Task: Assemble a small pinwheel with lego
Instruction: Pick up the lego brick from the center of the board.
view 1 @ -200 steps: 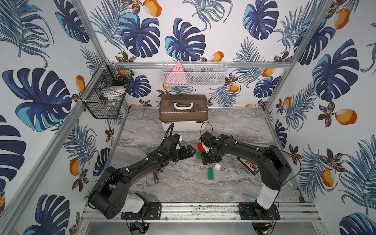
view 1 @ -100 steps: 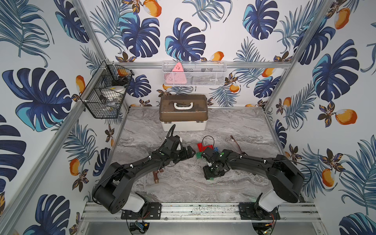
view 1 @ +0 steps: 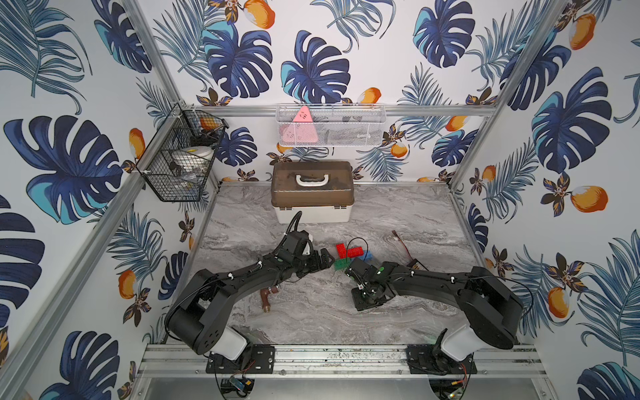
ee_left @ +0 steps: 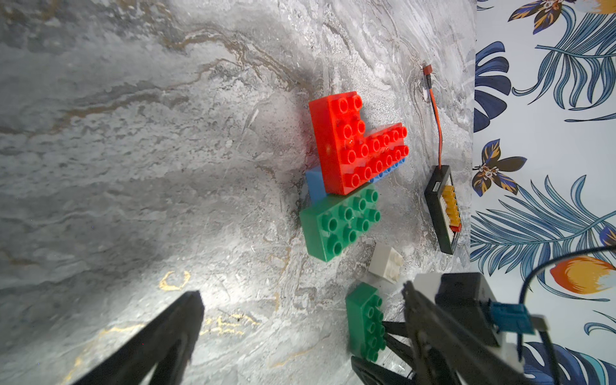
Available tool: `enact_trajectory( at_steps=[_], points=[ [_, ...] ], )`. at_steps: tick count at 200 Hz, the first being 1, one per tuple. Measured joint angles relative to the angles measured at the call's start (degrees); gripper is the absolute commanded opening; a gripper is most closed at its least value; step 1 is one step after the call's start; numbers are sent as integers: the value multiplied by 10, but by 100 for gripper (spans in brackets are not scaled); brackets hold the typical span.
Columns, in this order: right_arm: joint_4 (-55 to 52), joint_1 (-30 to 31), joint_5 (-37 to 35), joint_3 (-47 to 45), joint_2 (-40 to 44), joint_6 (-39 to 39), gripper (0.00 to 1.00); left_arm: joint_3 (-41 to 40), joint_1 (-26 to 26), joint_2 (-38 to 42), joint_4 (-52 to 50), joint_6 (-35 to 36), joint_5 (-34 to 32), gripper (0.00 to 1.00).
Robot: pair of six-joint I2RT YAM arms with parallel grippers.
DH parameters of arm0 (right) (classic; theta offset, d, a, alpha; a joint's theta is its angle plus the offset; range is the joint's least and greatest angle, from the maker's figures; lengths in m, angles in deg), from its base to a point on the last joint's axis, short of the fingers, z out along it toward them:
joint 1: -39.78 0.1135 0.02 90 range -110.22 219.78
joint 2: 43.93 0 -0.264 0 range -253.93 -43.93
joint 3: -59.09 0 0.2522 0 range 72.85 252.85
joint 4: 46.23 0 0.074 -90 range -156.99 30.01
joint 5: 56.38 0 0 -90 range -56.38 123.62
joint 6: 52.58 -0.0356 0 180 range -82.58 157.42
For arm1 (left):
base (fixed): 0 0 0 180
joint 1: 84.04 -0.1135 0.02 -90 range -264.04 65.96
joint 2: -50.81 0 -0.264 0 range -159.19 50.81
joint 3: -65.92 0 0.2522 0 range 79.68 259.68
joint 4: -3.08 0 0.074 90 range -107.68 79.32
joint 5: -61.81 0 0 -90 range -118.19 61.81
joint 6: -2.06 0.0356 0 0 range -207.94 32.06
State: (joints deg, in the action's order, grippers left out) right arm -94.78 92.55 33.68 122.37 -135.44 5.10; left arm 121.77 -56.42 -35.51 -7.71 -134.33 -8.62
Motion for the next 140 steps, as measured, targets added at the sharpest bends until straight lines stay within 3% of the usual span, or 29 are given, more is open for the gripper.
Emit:
enact_trajectory(
  at_steps=[28,66,140],
  points=[
    [5,1,-2,-8,7,-2,29,2,0,0,0,0,2,99],
    [-16,-7,3,15,19,1,27,16,2,-33,15,12,10,99],
    [-70,-138,13,143,-26,95,25,0,21,-117,188,28,-2,99]
  ],
)
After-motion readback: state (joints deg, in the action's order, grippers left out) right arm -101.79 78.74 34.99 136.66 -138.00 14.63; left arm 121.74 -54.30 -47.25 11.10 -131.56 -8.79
